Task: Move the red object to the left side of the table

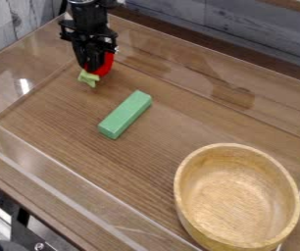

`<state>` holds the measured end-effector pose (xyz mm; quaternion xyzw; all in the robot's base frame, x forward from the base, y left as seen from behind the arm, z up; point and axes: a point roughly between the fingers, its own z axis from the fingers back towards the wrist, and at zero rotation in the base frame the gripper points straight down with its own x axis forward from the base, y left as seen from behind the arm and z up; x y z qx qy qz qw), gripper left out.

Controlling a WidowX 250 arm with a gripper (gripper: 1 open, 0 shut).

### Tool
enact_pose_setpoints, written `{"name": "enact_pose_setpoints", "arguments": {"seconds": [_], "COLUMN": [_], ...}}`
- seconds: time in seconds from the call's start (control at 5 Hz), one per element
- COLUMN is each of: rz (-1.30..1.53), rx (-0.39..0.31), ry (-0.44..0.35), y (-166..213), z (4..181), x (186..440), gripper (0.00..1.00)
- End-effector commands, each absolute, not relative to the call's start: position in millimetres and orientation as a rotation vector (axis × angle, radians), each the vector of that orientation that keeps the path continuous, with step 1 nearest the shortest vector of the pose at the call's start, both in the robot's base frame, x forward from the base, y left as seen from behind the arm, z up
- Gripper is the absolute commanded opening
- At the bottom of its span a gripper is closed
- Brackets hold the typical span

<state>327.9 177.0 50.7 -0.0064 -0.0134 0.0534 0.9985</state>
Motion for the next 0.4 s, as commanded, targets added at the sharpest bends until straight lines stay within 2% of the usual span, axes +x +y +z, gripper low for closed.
{"name": "enact_pose_setpoints", "arguments": {"seconds": [0.0, 0.2], "rz": [0.117, 0.12], "rx": [0.039, 0.042], "ry": [-0.121, -0.113], "y": [185.2, 185.5], "z": [86.3, 81.7], "x": [337.1, 338.3], "gripper": [0.0, 0.0]}}
